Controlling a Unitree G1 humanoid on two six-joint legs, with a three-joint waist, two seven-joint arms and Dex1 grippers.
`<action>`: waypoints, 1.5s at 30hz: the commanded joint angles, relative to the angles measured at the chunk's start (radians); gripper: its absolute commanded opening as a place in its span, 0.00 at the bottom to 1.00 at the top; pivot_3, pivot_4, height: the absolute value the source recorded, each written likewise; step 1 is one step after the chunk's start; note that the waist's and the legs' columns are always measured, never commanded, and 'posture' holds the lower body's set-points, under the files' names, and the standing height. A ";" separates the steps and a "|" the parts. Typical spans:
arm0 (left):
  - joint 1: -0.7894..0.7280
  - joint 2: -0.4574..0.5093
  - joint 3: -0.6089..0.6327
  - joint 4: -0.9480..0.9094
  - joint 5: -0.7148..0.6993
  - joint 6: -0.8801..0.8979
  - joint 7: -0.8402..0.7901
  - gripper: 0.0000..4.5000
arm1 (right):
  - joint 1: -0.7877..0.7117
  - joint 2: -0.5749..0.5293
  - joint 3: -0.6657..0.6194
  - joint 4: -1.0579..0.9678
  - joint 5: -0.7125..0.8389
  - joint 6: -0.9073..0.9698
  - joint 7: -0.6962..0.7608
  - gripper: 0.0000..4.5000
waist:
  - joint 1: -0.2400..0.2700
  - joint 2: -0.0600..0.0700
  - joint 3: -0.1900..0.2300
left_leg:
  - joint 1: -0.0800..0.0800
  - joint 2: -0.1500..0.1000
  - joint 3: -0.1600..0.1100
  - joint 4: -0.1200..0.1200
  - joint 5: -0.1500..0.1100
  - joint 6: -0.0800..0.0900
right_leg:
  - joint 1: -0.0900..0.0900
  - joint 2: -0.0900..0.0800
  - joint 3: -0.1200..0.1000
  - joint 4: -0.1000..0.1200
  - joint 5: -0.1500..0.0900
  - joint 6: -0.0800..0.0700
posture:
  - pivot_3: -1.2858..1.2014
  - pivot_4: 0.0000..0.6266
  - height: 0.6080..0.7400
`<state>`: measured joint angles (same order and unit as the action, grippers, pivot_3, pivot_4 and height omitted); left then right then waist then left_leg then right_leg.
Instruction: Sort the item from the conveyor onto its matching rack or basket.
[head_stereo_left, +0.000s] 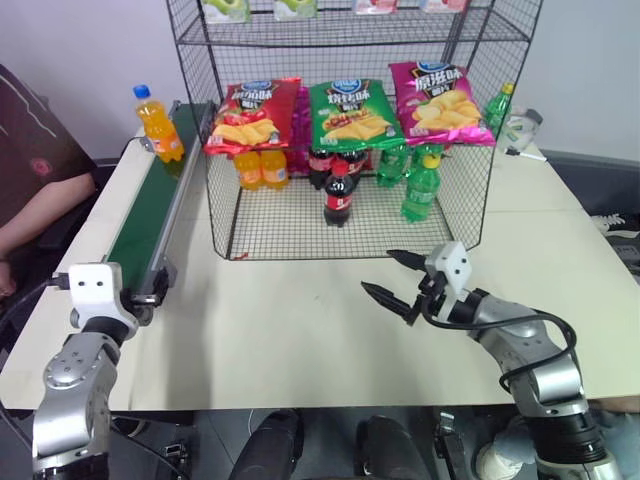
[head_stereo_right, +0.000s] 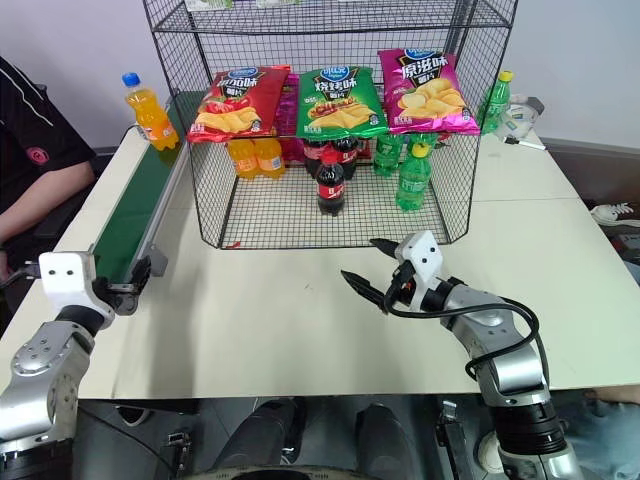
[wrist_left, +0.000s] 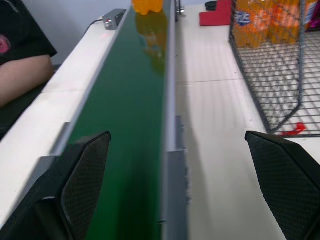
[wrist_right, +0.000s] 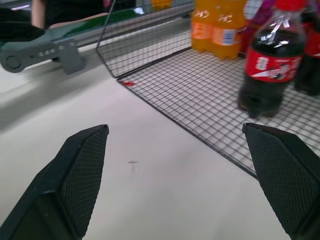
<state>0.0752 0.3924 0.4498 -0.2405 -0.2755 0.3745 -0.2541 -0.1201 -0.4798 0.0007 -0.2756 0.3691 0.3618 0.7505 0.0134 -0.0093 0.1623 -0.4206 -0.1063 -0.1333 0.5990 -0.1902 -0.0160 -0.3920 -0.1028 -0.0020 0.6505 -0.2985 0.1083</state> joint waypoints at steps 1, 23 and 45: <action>0.001 0.012 0.029 -0.007 -0.010 -0.033 -0.002 1.00 | -0.016 0.001 0.009 -0.019 -0.002 -0.013 -0.001 0.99 | 0.000 0.000 0.000 | 0.000 0.000 0.000 0.000 0.000 0.000 | 0.000 0.000 0.000 0.000 0.000 0.000 | 0.52 0.24 1.00; -0.010 -0.009 -0.011 -0.001 0.017 -0.073 0.019 1.00 | -0.009 0.018 0.063 0.006 -0.046 -0.056 0.005 0.99 | -0.001 0.000 0.000 | 0.000 0.000 0.000 -0.001 0.000 0.000 | 0.000 0.000 0.000 0.000 0.001 0.002 | 0.52 0.24 1.00; -0.077 0.003 0.069 0.060 -0.054 -0.074 0.043 1.00 | -0.004 0.020 0.089 0.004 -0.063 -0.079 0.017 0.99 | -0.001 0.000 0.000 | 0.000 0.000 0.000 -0.001 0.000 0.000 | 0.000 0.000 0.000 0.000 0.001 0.002 | 0.52 0.24 1.00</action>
<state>0.0119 0.3728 0.4930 -0.1659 -0.3173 0.3136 -0.2145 -0.1164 -0.4613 0.0929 -0.2481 0.3010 0.3053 0.7676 0.0125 -0.0097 0.1625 -0.4206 -0.1063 -0.1335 0.5984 -0.1902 -0.0160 -0.3921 -0.1026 -0.0023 0.6504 -0.2972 0.1107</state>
